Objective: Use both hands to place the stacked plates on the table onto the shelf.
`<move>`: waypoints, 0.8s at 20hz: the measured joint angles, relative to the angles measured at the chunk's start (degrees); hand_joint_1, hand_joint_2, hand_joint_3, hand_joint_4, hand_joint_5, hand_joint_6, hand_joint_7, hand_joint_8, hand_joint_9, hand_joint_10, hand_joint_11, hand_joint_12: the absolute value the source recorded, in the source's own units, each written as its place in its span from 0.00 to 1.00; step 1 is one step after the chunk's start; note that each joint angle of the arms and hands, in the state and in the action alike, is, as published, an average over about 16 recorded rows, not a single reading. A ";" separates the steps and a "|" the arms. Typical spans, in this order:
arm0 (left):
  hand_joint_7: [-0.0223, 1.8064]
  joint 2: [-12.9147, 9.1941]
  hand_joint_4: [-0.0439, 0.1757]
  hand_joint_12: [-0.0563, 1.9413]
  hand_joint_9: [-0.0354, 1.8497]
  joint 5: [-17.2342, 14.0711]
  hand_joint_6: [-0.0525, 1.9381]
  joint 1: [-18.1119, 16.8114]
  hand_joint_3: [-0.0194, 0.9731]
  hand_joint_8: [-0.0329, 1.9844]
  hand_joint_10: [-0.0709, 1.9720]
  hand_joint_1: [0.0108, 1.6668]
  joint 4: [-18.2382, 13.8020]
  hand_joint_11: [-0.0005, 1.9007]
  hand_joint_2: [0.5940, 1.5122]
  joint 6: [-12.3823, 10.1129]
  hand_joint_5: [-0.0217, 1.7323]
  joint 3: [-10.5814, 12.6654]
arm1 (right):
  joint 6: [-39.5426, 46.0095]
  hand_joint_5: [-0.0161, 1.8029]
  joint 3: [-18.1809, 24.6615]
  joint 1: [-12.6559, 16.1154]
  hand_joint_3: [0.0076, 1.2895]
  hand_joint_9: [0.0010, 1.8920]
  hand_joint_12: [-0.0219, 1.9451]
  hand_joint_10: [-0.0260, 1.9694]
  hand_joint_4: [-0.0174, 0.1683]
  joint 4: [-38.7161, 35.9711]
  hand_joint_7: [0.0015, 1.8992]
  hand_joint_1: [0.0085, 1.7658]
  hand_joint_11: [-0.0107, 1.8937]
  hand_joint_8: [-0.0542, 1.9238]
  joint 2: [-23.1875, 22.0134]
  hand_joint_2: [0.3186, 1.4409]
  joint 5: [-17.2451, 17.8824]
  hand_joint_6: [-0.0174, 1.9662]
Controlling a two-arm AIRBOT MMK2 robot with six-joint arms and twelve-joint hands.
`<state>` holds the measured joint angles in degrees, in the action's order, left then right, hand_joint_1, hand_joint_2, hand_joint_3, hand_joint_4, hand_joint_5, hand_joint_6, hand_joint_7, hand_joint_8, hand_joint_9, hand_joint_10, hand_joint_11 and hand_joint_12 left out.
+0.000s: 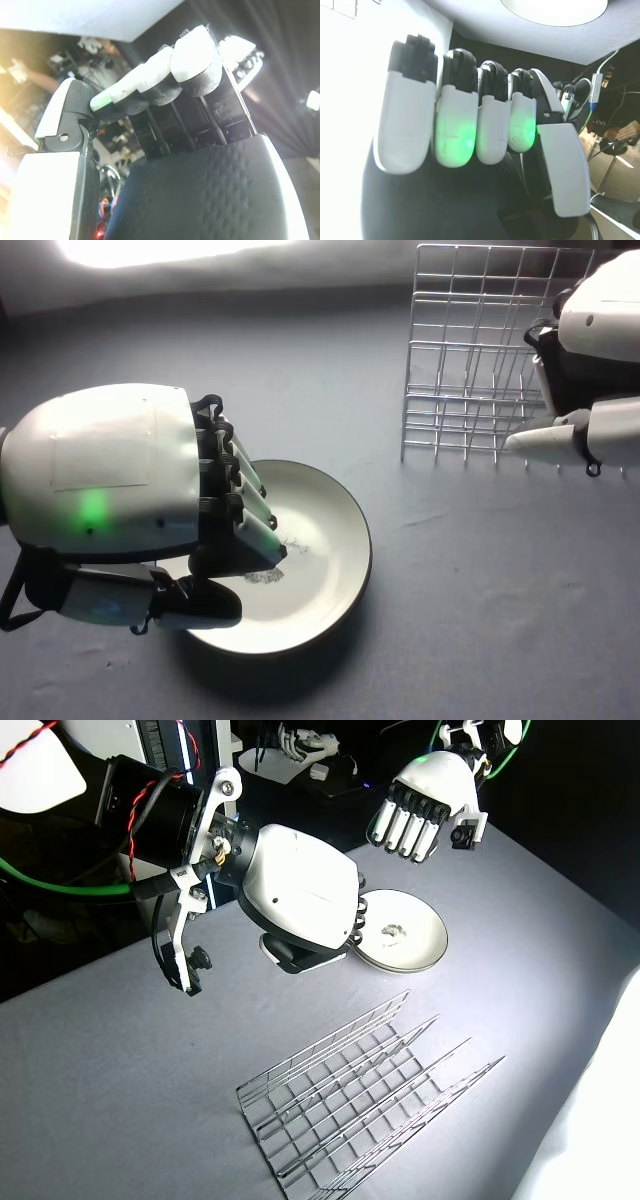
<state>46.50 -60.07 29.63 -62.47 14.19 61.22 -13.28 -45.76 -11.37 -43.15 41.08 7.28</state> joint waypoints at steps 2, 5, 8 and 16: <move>0.26 0.00 0.20 0.43 0.26 -0.03 0.38 -0.11 0.04 0.38 0.40 0.13 -0.40 0.24 0.63 -0.47 0.23 0.19 | -0.01 0.50 0.00 -0.03 0.05 0.51 0.42 0.40 0.30 -0.01 0.51 0.09 0.49 0.40 0.00 0.85 0.04 0.41; 0.21 0.06 0.21 0.35 0.21 -0.12 0.30 -0.60 0.04 0.29 0.31 0.10 -1.70 0.18 0.63 -1.83 0.19 0.57 | -0.02 0.39 0.00 -0.11 0.04 0.39 0.35 0.31 0.24 -0.02 0.40 0.07 0.37 0.31 0.00 0.86 0.16 0.31; 0.17 0.16 0.21 0.29 0.17 -0.31 0.24 -1.47 0.04 0.24 0.26 0.08 -3.76 0.15 0.63 -3.83 0.16 1.11 | -0.02 0.33 -0.04 -0.27 0.03 0.33 0.32 0.25 0.21 -0.04 0.33 0.06 0.30 0.26 0.02 0.86 0.48 0.26; 0.03 2.26 0.21 0.06 0.04 -2.21 0.03 -4.16 0.02 0.02 0.04 0.01 -14.90 0.02 0.59 -11.69 0.04 6.43 | -0.06 0.07 -0.93 -1.35 0.00 0.05 0.14 0.02 0.08 -0.35 0.06 0.01 0.01 0.04 0.61 0.87 2.57 0.02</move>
<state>48.76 -62.28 25.47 -77.37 2.50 67.65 -13.33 -46.69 -12.72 -43.50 41.69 9.85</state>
